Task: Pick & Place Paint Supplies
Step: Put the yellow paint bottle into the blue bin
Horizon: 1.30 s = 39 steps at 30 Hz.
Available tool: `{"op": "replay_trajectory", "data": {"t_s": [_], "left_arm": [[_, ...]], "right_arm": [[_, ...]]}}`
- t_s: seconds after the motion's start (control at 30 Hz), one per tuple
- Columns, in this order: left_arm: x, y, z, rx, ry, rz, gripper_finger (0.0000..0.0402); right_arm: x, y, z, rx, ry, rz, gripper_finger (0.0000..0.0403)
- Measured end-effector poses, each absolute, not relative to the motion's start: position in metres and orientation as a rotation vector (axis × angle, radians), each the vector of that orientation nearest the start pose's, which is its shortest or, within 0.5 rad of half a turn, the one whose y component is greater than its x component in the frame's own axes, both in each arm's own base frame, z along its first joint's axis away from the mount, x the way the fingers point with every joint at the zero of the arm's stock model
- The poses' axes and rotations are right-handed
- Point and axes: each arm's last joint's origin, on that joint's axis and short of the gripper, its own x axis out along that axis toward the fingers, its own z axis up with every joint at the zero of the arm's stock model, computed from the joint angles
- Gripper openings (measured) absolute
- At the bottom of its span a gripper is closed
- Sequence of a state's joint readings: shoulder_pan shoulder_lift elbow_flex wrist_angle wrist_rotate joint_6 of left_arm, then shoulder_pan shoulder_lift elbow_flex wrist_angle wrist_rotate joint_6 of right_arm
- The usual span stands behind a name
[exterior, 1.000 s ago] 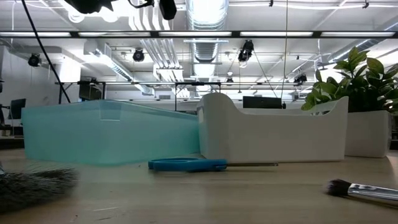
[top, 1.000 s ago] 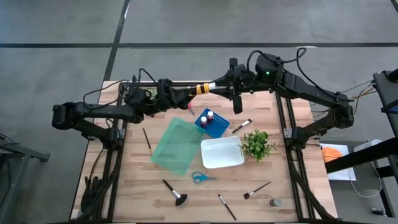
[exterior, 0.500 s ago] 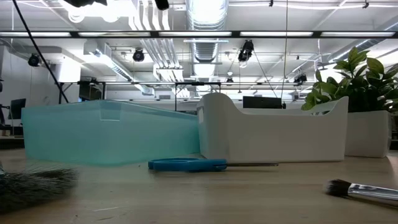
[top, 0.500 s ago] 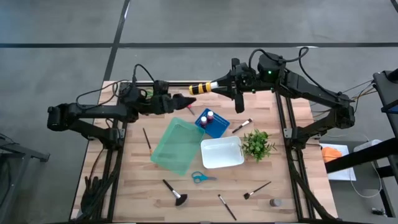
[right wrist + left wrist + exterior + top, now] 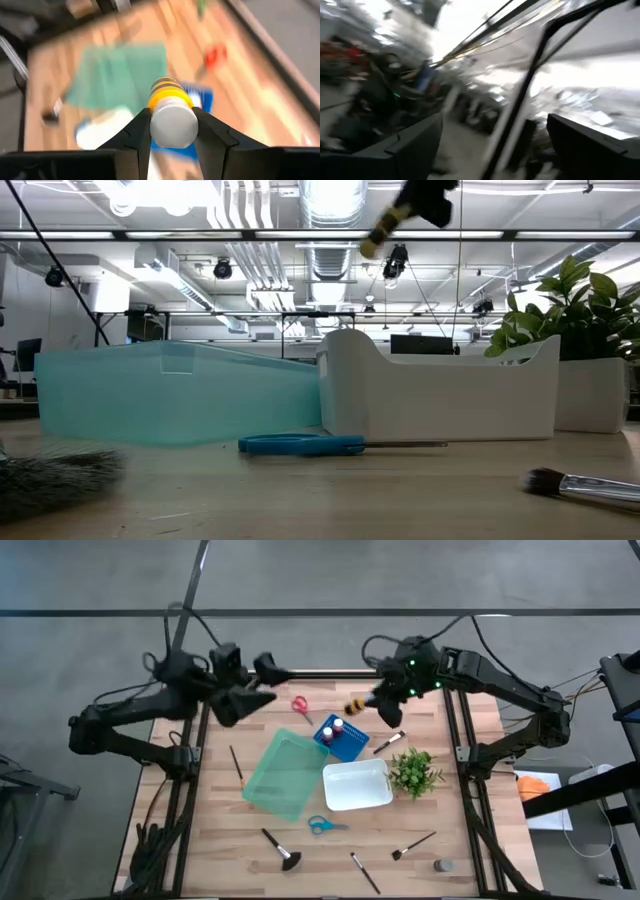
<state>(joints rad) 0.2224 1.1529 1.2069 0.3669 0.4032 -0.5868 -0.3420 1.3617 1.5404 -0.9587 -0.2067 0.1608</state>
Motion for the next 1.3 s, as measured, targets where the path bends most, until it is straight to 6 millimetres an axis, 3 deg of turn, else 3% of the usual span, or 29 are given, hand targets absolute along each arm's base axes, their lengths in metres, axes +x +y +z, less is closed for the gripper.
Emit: {"op": "replay_trajectory", "data": {"t_s": [0.17, 0.37, 0.53, 0.67, 0.93, 1.3], "left_arm": [[0.223, 0.053, 0.484, -0.249, -0.111, -0.017, 0.0315], [0.208, 0.061, 0.492, -0.139, 0.125, 0.357, 0.025], [0.202, 0.064, 0.48, -0.154, 0.245, 0.531, 0.018], [0.202, 0.065, 0.472, -0.154, 0.32, 0.562, 0.0143], [0.199, 0.065, 0.467, -0.162, 0.376, 0.605, 0.0124], [0.19, 0.067, 0.456, -0.101, 0.522, 0.727, 0.0124]], "right_arm": [[0.239, -0.079, 0.376, 0.46, 0.944, -0.219, 0.0108], [0.244, -0.079, 0.354, 0.614, 0.984, -0.265, 0.0108], [0.264, -0.081, 0.332, 0.689, 1.007, -0.298, 0.0108], [0.285, -0.082, 0.31, 0.684, 1.091, -0.335, 0.0108], [0.318, -0.077, 0.29, 0.574, 1.127, -0.421, 0.0108], [0.342, -0.058, 0.268, 0.527, 1.146, -0.484, 0.0108]]}}
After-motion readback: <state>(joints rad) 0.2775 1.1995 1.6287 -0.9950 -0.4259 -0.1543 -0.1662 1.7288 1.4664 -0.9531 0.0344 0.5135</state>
